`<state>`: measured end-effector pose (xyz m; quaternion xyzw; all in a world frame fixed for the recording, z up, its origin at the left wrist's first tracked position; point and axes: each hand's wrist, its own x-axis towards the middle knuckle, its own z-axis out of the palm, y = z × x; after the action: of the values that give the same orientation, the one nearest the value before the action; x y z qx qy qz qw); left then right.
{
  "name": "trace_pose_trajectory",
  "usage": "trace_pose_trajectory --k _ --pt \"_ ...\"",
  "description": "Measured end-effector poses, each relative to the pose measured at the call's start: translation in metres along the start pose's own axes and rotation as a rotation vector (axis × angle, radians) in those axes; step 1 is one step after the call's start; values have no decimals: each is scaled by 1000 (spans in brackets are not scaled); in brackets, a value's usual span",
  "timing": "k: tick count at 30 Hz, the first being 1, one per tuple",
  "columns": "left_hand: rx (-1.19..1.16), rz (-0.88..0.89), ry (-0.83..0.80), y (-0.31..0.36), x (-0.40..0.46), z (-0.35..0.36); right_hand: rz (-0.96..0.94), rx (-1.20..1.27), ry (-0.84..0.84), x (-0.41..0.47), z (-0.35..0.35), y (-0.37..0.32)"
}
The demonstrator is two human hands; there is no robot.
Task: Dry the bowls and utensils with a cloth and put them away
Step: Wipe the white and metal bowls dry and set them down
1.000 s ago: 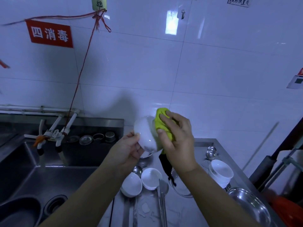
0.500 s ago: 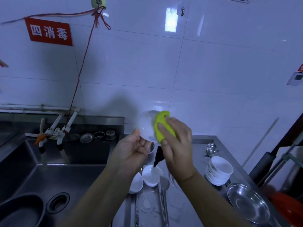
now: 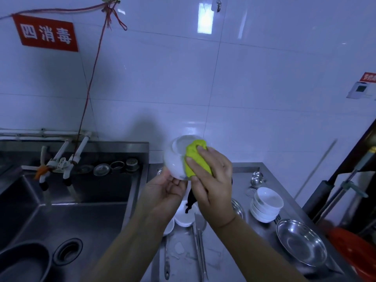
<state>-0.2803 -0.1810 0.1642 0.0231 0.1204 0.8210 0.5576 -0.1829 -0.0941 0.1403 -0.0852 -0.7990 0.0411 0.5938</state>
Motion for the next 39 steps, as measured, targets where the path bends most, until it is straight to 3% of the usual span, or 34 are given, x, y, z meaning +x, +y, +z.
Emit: trace_pose_trajectory --k 4,10,14,17,20,22,25,32,34,39 --pt "23 -5 3 -6 2 -10 410 264 160 0 -3 0" --pt "450 78 -45 -1 13 -28 862 524 73 4 -8 22" --pt "799 91 -108 -2 22 -37 828 454 -46 -2 -8 40" --pt "1042 84 -114 -15 31 -47 591 255 -141 -12 -5 52" --pt "1215 37 -95 -40 38 -60 300 -84 -364 -38 2 63" --pt "1313 8 -70 -56 44 -70 293 -174 -430 -59 1 75" --pt "1463 -71 -77 -78 59 -87 426 -103 -387 -89 -15 101" --pt "1562 -129 -74 -126 107 -94 1182 72 -196 -122 -109 175" --pt "1638 -88 -79 -139 128 -102 1274 4 -101 -132 -141 196" --pt "2097 -83 -126 -201 162 -151 1396 -178 -13 -156 -199 235"
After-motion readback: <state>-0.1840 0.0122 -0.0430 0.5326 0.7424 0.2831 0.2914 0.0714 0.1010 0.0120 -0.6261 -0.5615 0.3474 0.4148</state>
